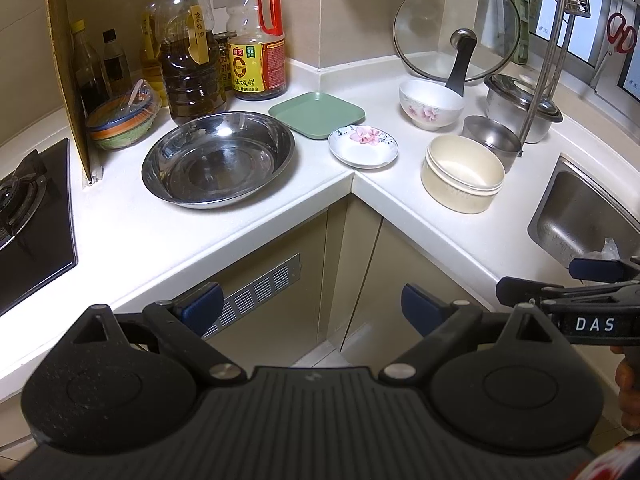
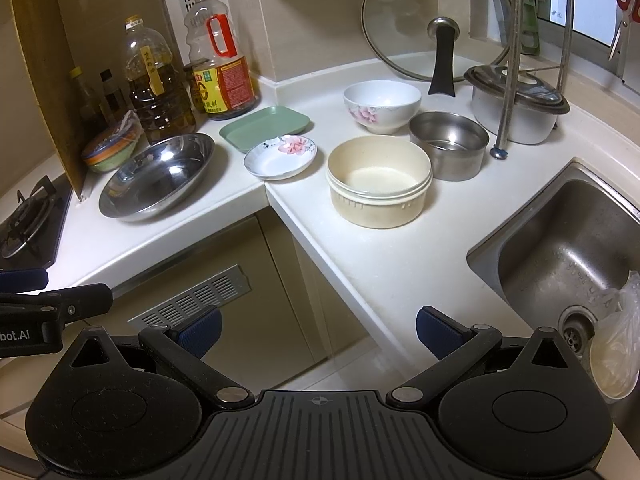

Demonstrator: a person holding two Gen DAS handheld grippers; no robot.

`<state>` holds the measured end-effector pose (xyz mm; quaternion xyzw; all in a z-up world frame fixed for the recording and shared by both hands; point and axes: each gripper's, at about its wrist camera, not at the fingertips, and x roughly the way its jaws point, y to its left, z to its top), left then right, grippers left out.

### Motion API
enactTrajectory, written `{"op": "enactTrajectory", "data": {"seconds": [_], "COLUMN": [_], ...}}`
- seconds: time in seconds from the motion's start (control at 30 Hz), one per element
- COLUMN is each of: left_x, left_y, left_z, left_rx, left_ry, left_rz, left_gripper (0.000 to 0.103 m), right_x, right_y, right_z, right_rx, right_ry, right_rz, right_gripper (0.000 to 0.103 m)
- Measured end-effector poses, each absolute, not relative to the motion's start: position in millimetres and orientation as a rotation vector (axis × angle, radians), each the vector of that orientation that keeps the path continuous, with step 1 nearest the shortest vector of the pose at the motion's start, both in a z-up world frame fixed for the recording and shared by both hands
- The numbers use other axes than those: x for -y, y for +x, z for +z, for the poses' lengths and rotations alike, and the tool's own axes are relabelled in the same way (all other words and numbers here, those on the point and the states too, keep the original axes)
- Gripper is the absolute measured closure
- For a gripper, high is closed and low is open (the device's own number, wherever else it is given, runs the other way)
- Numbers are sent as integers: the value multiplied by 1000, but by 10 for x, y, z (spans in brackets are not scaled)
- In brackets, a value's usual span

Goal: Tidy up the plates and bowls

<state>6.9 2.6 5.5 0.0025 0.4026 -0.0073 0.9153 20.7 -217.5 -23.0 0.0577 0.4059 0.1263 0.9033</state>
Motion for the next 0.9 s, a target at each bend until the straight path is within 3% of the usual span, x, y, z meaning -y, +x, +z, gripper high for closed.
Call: {"op": "enactTrajectory", "data": {"seconds": [0.9], "left_x": [-25], "left_y": [65], "left_z": [49], "left_rx": [-829], "left_ry": [3], "left_rz": [-15], "left_gripper": [8], "right_x": [2135], "right_y": [258], "right_z": [-231], "right_rx": [-840], "right_ry": [118], "right_rz": [260], "right_gripper": [0]}}
